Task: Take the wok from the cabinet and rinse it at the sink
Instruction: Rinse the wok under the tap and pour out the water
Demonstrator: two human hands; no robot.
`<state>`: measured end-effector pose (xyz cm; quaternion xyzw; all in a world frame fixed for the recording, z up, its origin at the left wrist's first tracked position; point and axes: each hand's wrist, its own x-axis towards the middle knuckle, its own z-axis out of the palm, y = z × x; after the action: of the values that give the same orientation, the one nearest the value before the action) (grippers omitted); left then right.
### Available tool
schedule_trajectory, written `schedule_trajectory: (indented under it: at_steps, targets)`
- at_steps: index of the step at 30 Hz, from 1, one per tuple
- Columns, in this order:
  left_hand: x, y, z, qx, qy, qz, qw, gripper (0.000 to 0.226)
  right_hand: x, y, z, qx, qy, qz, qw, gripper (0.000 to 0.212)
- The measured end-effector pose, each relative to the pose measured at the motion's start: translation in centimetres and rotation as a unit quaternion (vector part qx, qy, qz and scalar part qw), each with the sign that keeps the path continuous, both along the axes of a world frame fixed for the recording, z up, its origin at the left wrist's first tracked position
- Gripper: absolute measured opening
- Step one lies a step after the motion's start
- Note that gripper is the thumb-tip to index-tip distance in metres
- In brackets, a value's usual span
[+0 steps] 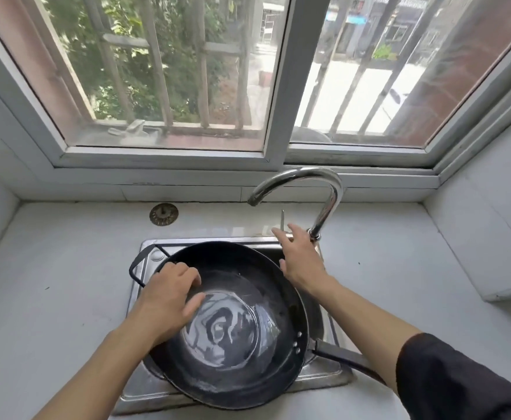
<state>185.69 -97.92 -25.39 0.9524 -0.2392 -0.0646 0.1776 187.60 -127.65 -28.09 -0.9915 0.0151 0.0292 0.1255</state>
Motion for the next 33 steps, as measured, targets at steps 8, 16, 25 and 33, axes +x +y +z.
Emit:
schedule_trajectory:
  at_steps: [8,16,25,33]
  targets:
    - [0.9,0.3,-1.8,0.003,0.008,-0.007,1.0,0.013,4.8,-1.3,-3.5,-0.071,-0.014,0.048,0.996,0.054]
    - [1.3,0.6,-2.2,0.014,0.025,-0.005,1.0,0.015,5.7,-0.9,-4.2,-0.071,0.016,0.031,0.997,0.067]
    - [1.8,0.7,-2.2,0.0,0.029,0.025,0.999,0.018,5.7,-1.0,-4.3,-0.09,0.001,0.047,0.995,0.067]
    - [1.6,1.5,-2.4,-0.011,0.026,0.04,0.999,0.021,5.7,-1.3,-4.3,-0.116,0.008,0.085,0.99,0.064]
